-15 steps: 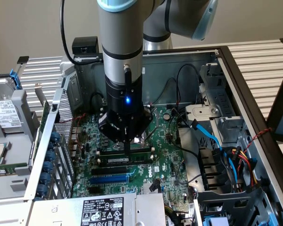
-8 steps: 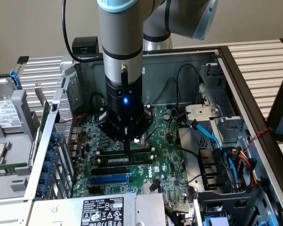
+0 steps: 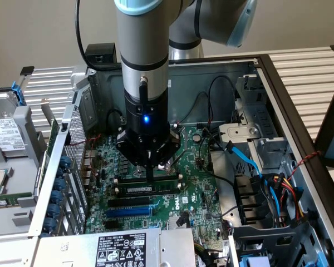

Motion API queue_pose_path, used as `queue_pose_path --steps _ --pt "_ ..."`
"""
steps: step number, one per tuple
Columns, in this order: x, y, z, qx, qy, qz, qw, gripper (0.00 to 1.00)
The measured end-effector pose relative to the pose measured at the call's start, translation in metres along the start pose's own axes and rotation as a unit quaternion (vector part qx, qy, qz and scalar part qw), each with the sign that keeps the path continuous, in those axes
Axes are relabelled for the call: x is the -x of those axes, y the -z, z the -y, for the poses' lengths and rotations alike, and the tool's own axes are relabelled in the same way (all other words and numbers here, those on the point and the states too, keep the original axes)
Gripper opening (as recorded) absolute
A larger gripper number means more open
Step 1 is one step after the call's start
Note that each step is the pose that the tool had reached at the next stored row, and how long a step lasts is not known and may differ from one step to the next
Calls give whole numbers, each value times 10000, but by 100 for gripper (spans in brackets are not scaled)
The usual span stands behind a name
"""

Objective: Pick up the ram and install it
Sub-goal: 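Press down the ram until it locks into place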

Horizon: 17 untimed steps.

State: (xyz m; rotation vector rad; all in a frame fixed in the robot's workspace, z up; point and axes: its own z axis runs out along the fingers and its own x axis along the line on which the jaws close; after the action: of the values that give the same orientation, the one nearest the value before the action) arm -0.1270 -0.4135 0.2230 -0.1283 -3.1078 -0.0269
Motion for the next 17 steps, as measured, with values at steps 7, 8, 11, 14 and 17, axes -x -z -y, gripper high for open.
queue_pose_path --steps 7,8,11,14,17 --pt "0 0 0 0 0 0 10000 11" --pt "0 0 0 0 0 0 10000 11" --pt "0 13 -1 -1 0 0 10000 11" --pt "-1 38 -2 8 0 7 10000 11" --pt "-4 83 -2 3 -2 9 10000 11"
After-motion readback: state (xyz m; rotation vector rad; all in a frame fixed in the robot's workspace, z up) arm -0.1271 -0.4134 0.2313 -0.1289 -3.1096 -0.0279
